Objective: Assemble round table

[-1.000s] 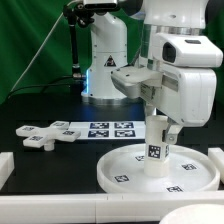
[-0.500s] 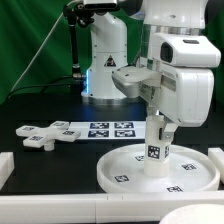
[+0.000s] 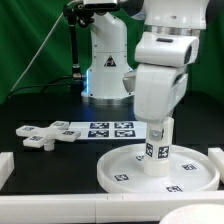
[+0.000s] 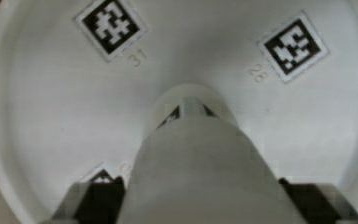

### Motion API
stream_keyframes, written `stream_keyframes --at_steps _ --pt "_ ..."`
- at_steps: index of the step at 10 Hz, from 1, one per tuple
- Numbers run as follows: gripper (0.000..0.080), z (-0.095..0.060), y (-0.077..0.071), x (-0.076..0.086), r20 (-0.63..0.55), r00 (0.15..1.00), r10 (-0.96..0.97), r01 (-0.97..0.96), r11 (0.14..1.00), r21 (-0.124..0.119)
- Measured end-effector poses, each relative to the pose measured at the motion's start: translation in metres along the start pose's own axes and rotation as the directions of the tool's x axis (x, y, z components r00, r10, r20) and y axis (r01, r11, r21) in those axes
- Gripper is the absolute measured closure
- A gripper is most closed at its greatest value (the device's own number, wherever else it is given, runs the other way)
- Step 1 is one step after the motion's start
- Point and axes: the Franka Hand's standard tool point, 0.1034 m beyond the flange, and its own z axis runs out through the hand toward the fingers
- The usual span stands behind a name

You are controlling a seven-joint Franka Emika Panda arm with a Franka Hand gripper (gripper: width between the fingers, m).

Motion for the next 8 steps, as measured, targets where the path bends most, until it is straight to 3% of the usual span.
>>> stream_keyframes --at_steps 3,6,8 --pt "0.0393 0.0001 -0.0001 0.0004 -0.004 0.979 0.205 -0.205 0.979 0.000" --pt "0.0393 0.0000 0.0003 0.0001 -0.007 0.897 0.442 -0.442 0.897 0.010" --pt "0.0393 0.0006 0.0005 -0.0019 -0.011 0.751 0.660 -0.659 0.750 0.053"
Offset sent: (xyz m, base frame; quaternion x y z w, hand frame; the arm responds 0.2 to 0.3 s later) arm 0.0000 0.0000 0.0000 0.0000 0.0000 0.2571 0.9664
